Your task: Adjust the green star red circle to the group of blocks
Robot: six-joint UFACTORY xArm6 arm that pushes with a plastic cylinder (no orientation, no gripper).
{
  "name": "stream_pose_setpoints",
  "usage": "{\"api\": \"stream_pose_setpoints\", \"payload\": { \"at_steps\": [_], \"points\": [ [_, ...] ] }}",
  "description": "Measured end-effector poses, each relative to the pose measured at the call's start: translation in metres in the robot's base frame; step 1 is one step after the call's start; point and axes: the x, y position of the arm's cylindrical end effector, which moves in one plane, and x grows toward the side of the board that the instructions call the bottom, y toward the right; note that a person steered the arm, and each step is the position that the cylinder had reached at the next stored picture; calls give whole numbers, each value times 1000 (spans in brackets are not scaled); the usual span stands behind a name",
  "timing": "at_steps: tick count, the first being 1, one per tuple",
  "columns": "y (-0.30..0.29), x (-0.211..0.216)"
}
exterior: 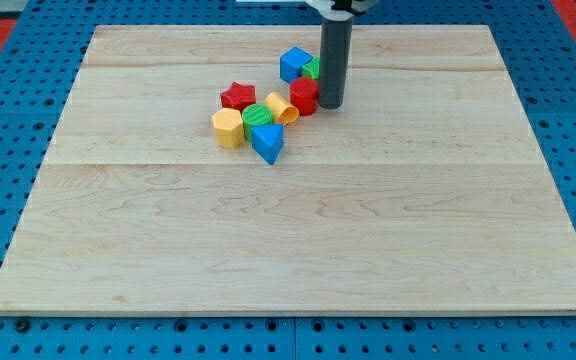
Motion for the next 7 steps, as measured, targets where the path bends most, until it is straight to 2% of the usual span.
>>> {"api": "stream_pose_setpoints", "payload": {
  "at_steps": [1,2,3,4,5,6,7],
  "points": [
    [22,-15],
    [6,-58],
    [-12,-66],
    [3,-76],
    [1,-112],
    [-12,-121],
    [-46,-105]
  ]
}}
